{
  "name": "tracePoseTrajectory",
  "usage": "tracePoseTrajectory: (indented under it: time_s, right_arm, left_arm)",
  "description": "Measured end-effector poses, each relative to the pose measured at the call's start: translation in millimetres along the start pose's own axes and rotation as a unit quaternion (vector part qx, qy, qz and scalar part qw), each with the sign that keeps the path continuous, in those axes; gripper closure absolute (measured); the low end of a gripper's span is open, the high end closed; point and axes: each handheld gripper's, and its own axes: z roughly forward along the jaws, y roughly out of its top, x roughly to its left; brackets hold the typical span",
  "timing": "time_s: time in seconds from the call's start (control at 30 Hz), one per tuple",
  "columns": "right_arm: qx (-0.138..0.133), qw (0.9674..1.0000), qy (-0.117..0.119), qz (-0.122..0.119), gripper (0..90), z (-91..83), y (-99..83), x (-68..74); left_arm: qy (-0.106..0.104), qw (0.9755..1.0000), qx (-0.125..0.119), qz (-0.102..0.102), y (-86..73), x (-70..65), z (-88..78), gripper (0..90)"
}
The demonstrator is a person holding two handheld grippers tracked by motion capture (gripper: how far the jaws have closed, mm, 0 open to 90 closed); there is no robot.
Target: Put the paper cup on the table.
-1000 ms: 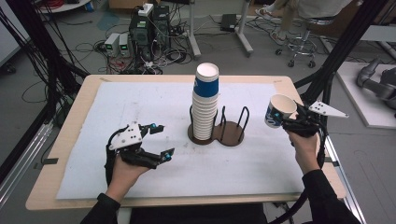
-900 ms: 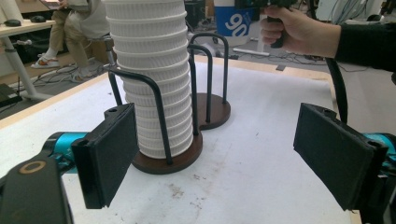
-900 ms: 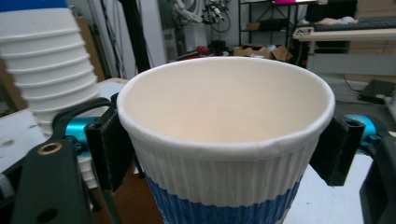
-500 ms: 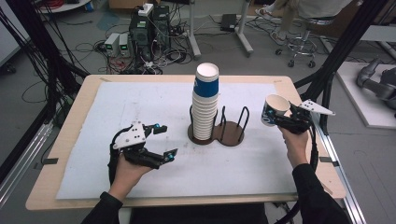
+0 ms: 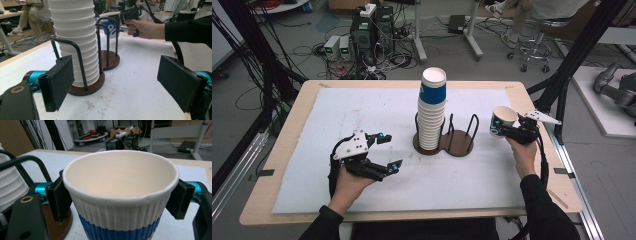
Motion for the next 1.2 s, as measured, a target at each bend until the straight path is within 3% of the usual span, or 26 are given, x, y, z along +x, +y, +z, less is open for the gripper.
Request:
tracePoseTrajectory:
  time_s: [0.6, 1.2]
  right_arm:
    - [0.047, 0.9987, -0.016, -0.013, 19.9, 17.3, -11.3, -3.6]
    - [0.079, 0.9953, -0.041, -0.038, 16.8, 3.3, -13.7, 5.1]
  left_arm:
    - [-0.001, 1.0, -0.002, -0.002, -2.1, -1.8, -4.2, 14.0]
    - [-0.01, 0.9999, -0.003, 0.005, 2.2, -2.0, 5.3, 14.0]
